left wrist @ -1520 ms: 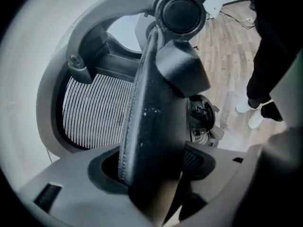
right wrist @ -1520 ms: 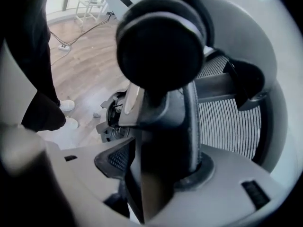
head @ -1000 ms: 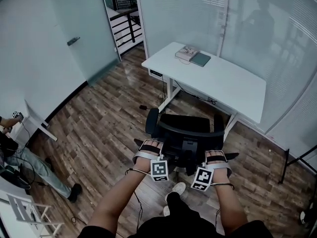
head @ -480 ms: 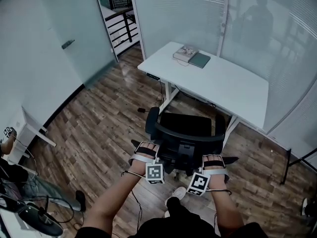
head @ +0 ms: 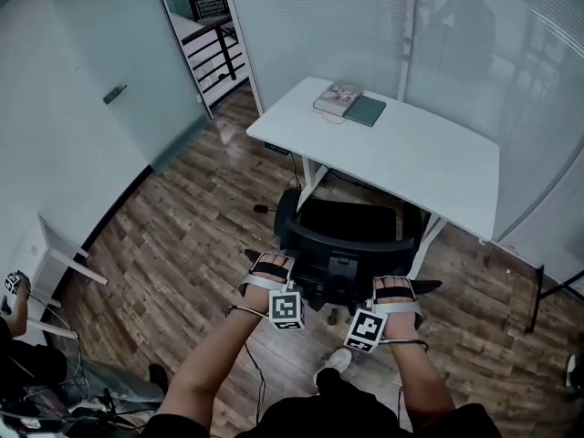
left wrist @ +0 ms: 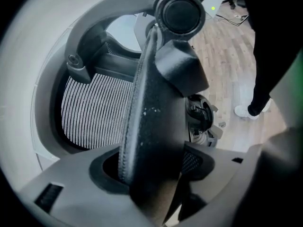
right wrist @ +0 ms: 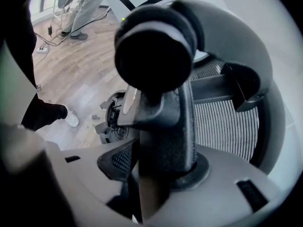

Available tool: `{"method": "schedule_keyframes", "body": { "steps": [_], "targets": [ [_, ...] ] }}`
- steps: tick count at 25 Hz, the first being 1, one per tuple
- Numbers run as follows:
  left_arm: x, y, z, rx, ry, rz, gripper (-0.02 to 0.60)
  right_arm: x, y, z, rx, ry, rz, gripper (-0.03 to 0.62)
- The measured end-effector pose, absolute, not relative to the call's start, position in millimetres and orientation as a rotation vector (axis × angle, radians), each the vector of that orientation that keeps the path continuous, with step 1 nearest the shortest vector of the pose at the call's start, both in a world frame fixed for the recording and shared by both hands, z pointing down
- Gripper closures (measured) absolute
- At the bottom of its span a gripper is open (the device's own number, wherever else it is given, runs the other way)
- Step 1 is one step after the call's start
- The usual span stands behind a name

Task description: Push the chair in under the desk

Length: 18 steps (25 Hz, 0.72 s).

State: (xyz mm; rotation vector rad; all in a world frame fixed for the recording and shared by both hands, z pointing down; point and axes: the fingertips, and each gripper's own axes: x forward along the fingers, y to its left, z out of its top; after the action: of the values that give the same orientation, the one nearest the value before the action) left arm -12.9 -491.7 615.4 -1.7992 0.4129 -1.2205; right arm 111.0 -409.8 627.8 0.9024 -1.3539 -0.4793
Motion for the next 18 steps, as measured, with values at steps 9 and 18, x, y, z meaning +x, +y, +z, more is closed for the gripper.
{"method": "schedule_keyframes", "body": {
  "steps": [9,18],
  "targets": [
    [8.1,-536.9,615.2,-1.81,0.376,-1.194,0.284,131.3,-453.8,630.2,0.937,-1.301,-0.467,0.413],
    [22.1,-566.8,610.1,-1.805,0.386,-1.155,0.275,143.6,-482.3,624.8,0.963,-1.274,-0.484,0.414]
  ]
}}
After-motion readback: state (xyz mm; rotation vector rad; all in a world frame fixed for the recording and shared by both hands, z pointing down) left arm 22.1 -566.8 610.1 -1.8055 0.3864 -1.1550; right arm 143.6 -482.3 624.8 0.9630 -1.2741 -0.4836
